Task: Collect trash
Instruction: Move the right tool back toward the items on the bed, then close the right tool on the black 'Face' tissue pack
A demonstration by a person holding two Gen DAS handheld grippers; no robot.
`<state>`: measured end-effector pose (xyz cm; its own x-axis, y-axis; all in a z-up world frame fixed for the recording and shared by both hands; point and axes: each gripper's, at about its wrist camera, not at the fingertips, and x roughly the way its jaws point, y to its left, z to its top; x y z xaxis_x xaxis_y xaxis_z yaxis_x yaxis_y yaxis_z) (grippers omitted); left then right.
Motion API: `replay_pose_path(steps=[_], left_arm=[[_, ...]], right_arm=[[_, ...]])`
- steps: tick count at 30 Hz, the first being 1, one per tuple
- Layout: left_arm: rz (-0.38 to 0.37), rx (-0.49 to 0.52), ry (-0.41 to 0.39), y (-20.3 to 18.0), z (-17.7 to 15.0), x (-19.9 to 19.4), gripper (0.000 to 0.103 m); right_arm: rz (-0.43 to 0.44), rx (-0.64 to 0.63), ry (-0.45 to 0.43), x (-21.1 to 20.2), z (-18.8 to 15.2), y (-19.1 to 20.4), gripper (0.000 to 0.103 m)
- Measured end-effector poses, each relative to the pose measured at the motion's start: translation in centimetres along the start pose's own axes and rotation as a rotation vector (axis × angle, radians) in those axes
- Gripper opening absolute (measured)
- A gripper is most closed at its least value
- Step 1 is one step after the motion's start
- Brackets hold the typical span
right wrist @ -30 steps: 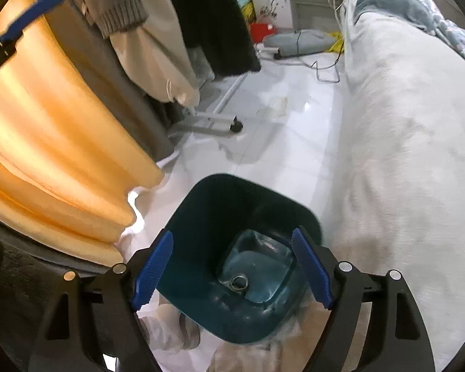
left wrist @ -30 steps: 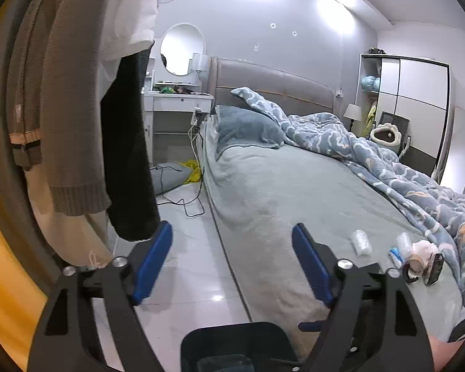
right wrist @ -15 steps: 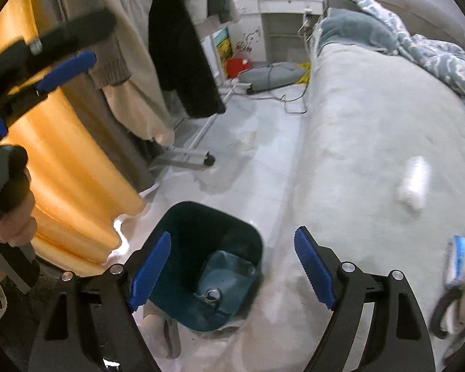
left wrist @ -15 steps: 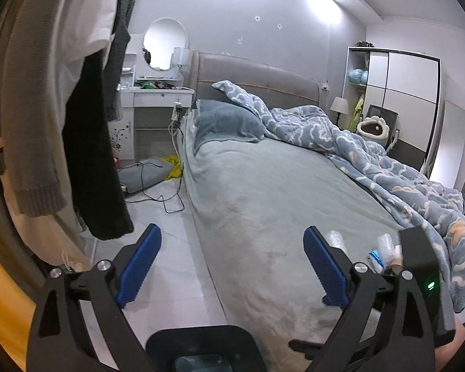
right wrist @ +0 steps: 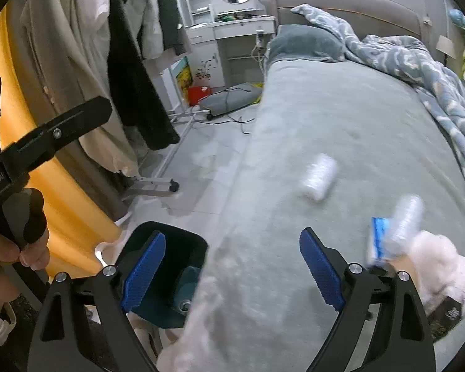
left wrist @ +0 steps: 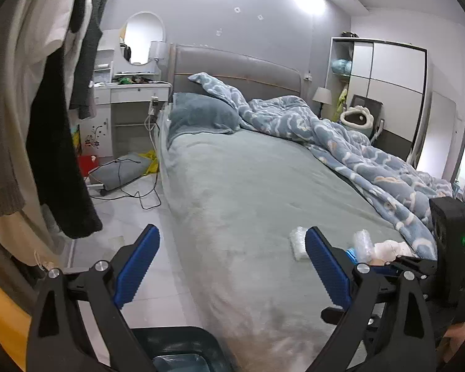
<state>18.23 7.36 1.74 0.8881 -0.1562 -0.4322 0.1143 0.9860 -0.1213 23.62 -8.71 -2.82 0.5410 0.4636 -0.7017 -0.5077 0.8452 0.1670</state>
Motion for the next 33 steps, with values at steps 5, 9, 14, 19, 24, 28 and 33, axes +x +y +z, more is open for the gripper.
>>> replay_pose_path(steps=[5,9,14,19,24,28,33], left_arm=[[-0.023,0.019,0.025,-2.0,-0.6,1.2,0.096],[-0.040,0.029,0.042,-3.4,-0.9,2.0,0.096],[-0.080,0.014,0.062,-5.1,-1.1,2.8,0.096],[-0.101,0.032,0.073,-6.9,-1.7,3.4,0.096],[-0.116,0.056,0.098,-8.6,-2.4,4.4,0.096],[-0.134,0.075,0.111,-9.8,-2.9,4.9,0.096],[-0.150,0.091,0.128,-11.0,-3.3,5.6,0.096]], right_arm=[[-0.022,0.023,-0.018,-1.5,-0.4,-1.6,0.089],[-0.064,0.039,-0.045,-3.1,-0.8,-3.1,0.089],[-0.150,0.086,-0.096,-4.9,-1.7,-5.5,0.089],[-0.252,0.161,-0.154,-6.9,-2.5,-8.6,0.089],[-0.309,0.224,-0.165,-7.8,-3.4,-11.0,0.089],[-0.324,0.249,-0.148,-7.9,-4.4,-12.4,0.089],[-0.338,0.270,-0.132,-7.8,-5.3,-13.5,0.089]])
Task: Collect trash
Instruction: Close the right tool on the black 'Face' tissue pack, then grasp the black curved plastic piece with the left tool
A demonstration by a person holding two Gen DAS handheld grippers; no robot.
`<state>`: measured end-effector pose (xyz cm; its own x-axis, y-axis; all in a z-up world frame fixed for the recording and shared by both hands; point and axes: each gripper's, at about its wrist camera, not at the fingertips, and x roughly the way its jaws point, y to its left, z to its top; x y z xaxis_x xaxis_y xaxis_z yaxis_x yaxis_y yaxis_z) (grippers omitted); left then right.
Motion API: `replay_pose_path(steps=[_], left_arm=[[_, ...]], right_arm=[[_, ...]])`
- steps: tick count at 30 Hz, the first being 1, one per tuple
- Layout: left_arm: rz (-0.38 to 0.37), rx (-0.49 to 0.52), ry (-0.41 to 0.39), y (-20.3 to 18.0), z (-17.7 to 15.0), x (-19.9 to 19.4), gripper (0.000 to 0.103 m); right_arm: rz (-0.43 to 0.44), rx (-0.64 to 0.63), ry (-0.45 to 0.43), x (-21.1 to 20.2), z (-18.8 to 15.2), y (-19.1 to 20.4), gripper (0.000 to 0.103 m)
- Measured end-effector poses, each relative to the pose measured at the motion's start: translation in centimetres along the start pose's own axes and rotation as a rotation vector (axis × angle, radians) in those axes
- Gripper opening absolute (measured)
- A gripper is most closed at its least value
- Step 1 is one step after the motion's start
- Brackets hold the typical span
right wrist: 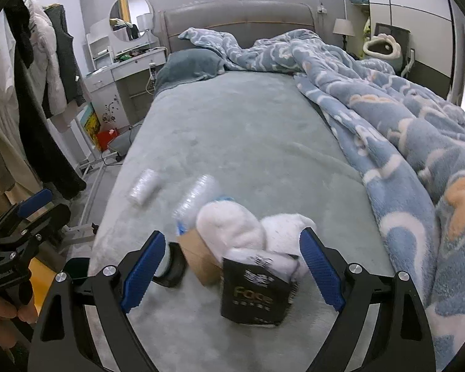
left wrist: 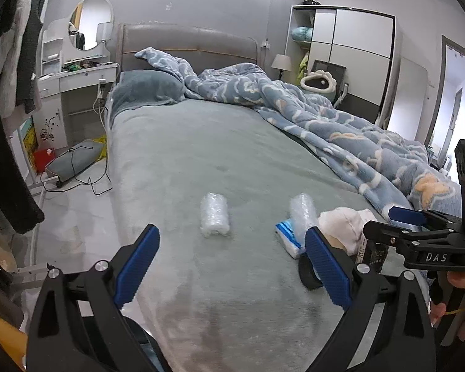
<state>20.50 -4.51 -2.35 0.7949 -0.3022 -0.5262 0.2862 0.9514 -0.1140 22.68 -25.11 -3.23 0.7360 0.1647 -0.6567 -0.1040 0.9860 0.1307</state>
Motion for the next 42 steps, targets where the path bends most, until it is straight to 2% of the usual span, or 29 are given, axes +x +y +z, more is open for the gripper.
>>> replay_pose_path(steps=[3,11,16,23,29,31,36,42], left_arm=[[-0.011,0.007,0.022,-0.6,-0.3,0.8,0.096],[-0.037,0.022,0.067,-2.1,-1.1,2.2,0.096],[-0.057,0.030,0.100,-3.2,-1.4,3.2,0.096],[-0.077,0.058,0.127,-4.9,-2.0,4.1,0.096],[-0.100,0.031,0.159,-5.8,-2.5,5.1,0.096],[-0.103,0.002,0.171,-5.8,-2.7,5.6,0.094],[-0.084,-0.057,0.207,-5.8,-3.5,6.8,0.077],[-0.072,-0.056,0.224,-6.5,-4.2,7.8,0.070]], right_arm=[[-0.002,0.017,0.020,0.4,-0.4,-0.7,0.087],[-0.007,0.028,0.070,1.7,-1.8,-2.1,0.068],[0.009,0.014,0.077,1.8,-2.0,-2.3,0.065],[0.037,0.005,0.064,1.4,-2.3,-3.0,0.055],[0.064,-0.003,0.045,0.7,-2.4,-3.4,0.053],[0.069,-0.003,0.038,0.4,-2.3,-3.7,0.053],[0.082,0.010,0.028,-0.1,-2.4,-4.7,0.053],[0.110,0.020,0.004,-0.8,-2.4,-5.4,0.053]])
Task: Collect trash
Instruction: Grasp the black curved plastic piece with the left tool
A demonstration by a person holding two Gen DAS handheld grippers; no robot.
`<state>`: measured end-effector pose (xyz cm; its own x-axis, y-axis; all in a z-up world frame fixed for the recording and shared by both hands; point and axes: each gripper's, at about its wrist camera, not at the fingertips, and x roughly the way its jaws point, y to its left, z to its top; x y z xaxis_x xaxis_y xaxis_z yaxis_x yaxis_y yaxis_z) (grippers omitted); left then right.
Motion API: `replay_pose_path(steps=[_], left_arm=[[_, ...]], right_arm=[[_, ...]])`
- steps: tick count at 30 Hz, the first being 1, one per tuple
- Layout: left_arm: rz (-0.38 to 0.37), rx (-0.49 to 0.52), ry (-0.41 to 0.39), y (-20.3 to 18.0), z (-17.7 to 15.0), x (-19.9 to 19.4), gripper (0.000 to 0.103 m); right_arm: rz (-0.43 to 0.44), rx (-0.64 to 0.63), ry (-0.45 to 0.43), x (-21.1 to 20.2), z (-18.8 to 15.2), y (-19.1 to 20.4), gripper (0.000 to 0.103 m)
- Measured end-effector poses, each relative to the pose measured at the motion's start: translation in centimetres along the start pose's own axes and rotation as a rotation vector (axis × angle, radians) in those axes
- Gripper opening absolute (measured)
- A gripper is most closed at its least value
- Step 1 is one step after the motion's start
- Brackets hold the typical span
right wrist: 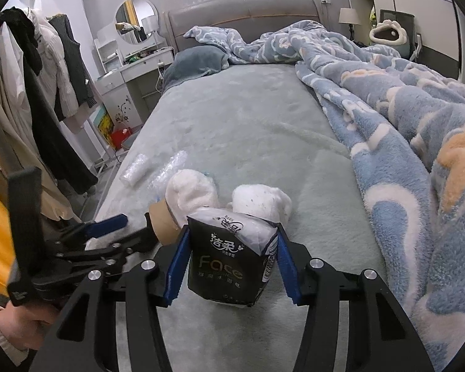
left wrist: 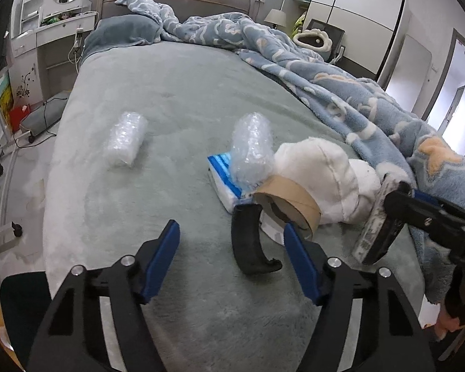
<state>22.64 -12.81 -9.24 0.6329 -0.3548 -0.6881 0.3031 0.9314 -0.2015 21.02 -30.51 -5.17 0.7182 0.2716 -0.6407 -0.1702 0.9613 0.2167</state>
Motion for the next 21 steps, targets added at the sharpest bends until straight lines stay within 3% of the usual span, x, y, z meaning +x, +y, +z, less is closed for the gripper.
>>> replay_pose_path(steps=[21], left_arm=[[0.006,0.010,0.025,-1.2,0.2,1.4,0.032]], right_arm=[[0.053,0.003,-0.014,-1.0,-0.2,-0.9,0.053]])
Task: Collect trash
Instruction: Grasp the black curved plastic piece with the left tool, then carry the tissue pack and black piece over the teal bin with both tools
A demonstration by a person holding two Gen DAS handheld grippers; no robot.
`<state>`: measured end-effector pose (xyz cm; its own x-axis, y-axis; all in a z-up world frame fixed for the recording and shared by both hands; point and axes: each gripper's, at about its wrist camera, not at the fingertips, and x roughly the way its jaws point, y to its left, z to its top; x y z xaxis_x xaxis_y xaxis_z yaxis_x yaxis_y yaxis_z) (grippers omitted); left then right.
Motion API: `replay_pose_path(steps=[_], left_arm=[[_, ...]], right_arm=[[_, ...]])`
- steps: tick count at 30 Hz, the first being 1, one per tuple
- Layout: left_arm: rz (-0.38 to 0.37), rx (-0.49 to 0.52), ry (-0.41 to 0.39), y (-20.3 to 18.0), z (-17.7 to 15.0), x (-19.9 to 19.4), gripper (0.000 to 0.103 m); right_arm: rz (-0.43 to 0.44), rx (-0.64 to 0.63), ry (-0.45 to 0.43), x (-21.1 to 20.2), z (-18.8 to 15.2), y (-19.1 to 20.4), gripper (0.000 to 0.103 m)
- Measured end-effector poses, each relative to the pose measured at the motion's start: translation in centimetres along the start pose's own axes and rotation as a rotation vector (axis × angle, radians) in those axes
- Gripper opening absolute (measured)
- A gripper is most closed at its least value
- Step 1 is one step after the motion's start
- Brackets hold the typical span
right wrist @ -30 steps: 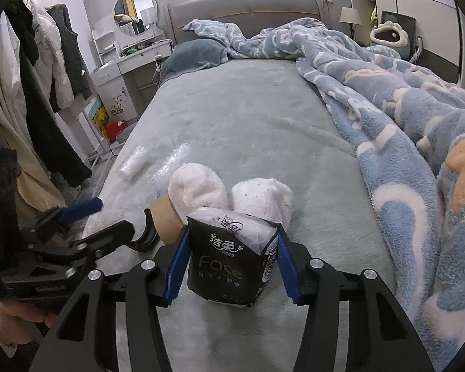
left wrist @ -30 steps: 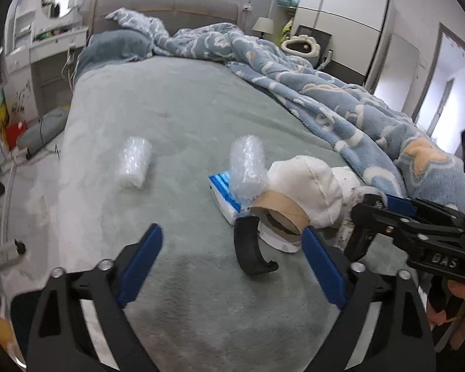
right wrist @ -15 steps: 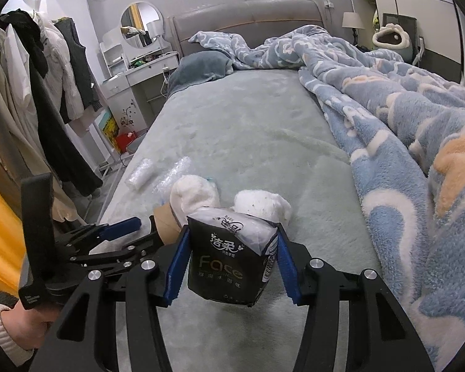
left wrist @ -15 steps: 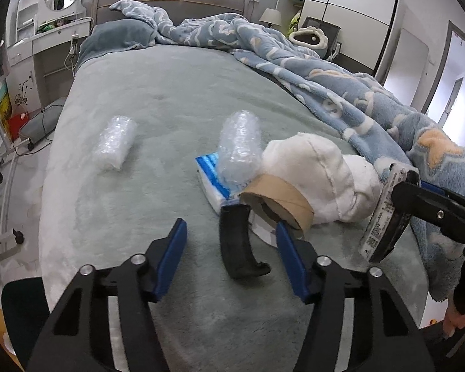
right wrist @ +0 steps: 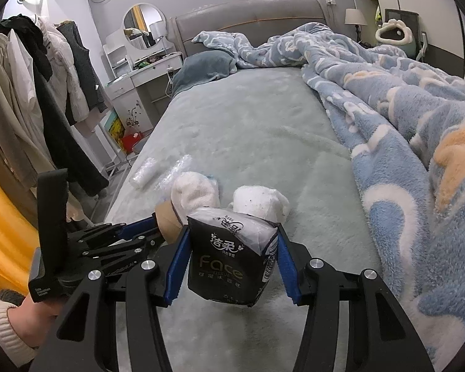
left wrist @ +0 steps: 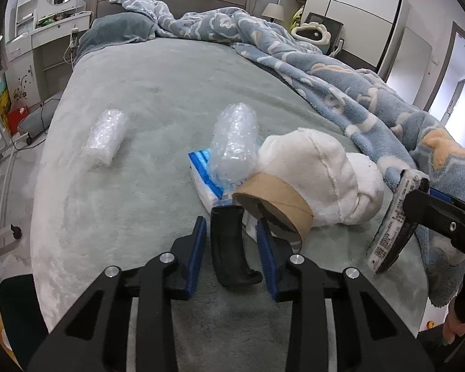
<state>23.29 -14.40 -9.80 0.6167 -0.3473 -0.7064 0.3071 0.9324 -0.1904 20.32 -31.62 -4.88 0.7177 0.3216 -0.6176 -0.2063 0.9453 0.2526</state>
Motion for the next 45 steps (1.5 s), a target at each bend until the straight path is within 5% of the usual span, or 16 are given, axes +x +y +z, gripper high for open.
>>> replay_pose_path(steps=[6,18,45], left_arm=[[-0.004,-0.009,0.008,0.2,0.1,-0.1,0.022],[-0.011,-0.015,0.001,1.4,0.1,-1.4,0.022],[0.106,-0.116,0.004,12.3,-1.3,-6.8,0.022]], right_arm=[[0.013,-0.002,-0.001,0.2,0.3,0.5,0.053],[0.035,-0.035,-0.003,0.9,1.1,3.1,0.053],[0.157,-0.158,0.016,5.2,2.8,16.4,0.053]])
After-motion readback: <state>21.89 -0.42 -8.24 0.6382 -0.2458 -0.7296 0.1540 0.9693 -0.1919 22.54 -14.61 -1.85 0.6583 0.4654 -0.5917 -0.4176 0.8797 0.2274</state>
